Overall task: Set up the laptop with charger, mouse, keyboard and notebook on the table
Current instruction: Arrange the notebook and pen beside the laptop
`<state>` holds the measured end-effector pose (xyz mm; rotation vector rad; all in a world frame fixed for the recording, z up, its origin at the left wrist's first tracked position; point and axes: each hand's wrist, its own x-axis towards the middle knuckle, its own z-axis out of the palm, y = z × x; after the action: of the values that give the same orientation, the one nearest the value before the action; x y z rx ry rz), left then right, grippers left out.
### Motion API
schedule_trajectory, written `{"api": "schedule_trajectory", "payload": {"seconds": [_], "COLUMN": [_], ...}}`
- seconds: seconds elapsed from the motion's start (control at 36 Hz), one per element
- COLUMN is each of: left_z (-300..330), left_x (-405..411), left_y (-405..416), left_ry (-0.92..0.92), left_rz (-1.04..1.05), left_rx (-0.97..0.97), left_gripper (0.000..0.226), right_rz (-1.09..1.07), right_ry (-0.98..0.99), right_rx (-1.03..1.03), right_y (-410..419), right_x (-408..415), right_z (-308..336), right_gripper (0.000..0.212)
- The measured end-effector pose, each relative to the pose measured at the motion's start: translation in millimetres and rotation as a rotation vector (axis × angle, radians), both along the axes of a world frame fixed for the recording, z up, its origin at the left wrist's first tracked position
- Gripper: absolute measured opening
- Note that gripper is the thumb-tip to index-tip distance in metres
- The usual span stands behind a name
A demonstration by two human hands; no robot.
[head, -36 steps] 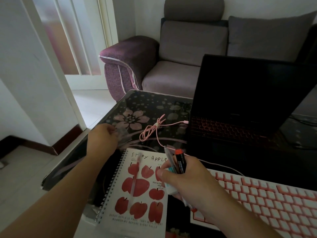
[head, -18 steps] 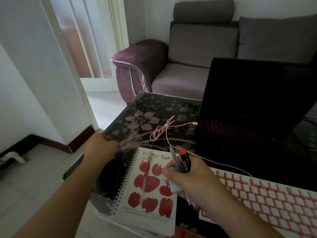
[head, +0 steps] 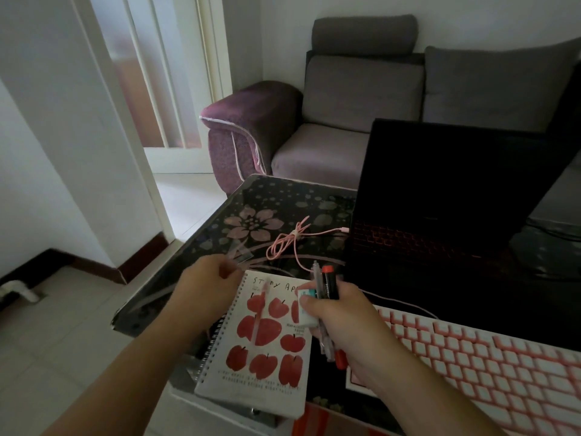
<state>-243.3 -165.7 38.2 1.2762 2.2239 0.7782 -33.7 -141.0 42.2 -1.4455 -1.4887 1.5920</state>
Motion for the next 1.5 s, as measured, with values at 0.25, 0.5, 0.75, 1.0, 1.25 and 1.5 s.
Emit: {"api": "schedule_trajectory", "payload": {"seconds": [0.25,0.5,0.75,1.0,1.25,1.5], "left_z": [14.6,5.4,-3.3,-5.3,-5.9,-17.0], "left_x": [60.1,47.0,50.3,47.5,37.9,21.0], "left_y": [-12.9,-1.3,5.8,8.4,21.5,47.6], "left_ry": [-0.684,-0.380,-0.177,-0.022,-0.022,0.067], "left_rz": [-0.298,-0.151,-0.178,-0.162,-0.110,0.059], "left_rx": [-0.061,-0.071,-0.097,-0.120,-0.092,0.016], "left_gripper": [0.024,0.015,0.010,0.009,0.016,0.022], "right_rz": [-0.017,-0.047,0.061,0.134,0.222,0.410], "right_ry": [-0.034,-0.270,-0.469,-0.458,-0.553,-0.603], "right_rx": [0.031,0.134,0.211,0.216,0.317,0.403], "right_y": [5.2,10.5,13.8,11.9,56.9,127.1], "right_x": [0.4,22.3,15.1,10.3,-13.7,-61.3], "right_z": [1.0,1.8,8.3,-3.9,-3.7,-29.7], "right_gripper": [0.020,0.021,0.016,0.017,0.012,0.032]}}
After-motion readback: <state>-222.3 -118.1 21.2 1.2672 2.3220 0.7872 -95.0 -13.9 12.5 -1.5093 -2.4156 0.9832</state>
